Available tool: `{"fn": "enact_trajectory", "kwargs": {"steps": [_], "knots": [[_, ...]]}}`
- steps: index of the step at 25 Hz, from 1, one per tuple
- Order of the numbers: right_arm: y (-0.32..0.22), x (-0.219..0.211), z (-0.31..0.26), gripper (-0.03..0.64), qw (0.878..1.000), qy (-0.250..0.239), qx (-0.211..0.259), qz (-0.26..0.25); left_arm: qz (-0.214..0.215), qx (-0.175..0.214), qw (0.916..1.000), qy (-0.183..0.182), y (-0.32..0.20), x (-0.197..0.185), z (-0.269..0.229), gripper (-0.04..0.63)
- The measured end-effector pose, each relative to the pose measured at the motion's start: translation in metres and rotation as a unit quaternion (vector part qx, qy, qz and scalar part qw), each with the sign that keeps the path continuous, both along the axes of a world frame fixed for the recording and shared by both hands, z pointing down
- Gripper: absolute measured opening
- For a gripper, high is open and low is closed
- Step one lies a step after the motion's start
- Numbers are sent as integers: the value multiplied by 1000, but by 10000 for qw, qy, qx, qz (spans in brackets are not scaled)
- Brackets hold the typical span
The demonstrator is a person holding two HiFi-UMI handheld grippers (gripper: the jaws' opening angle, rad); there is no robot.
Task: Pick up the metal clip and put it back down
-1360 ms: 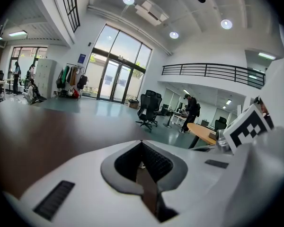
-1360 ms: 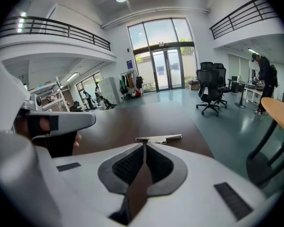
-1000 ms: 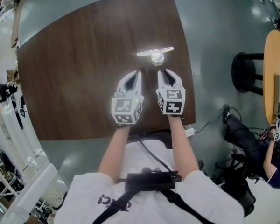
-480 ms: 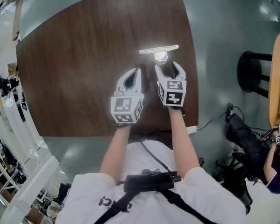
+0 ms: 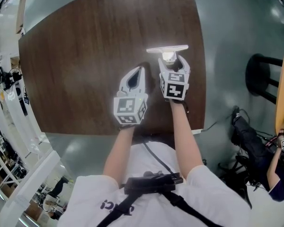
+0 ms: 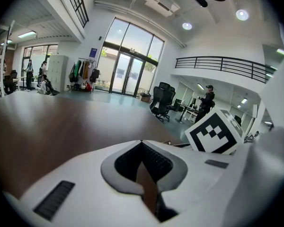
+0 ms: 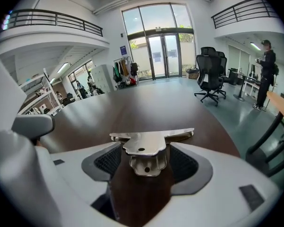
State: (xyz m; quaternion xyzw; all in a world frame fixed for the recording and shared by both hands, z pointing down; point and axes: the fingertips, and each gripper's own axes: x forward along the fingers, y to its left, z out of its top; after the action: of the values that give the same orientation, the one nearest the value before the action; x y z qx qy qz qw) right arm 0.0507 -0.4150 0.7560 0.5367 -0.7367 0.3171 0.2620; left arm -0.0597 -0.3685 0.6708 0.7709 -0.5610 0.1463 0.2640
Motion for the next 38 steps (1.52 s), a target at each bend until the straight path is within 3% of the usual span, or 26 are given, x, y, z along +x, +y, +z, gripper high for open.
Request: {"fn": "enact_trajectory", "kwargs": {"steps": [14, 26, 33, 38], "knots": [[-5, -6, 8, 298, 9992, 318, -118, 234, -221, 37, 9997, 33, 6, -24, -6, 11], [56, -1, -22, 296, 9995, -87, -109, 281, -238, 346, 9989, 215, 39, -25, -43, 11], [90, -2, -77, 296, 9990, -58, 382, 245, -235, 638, 9972, 300, 65, -32, -78, 11], [95, -9, -150, 296, 9943, -111, 1047, 147, -140, 1166, 9926, 306, 65, -34, -137, 11]]}}
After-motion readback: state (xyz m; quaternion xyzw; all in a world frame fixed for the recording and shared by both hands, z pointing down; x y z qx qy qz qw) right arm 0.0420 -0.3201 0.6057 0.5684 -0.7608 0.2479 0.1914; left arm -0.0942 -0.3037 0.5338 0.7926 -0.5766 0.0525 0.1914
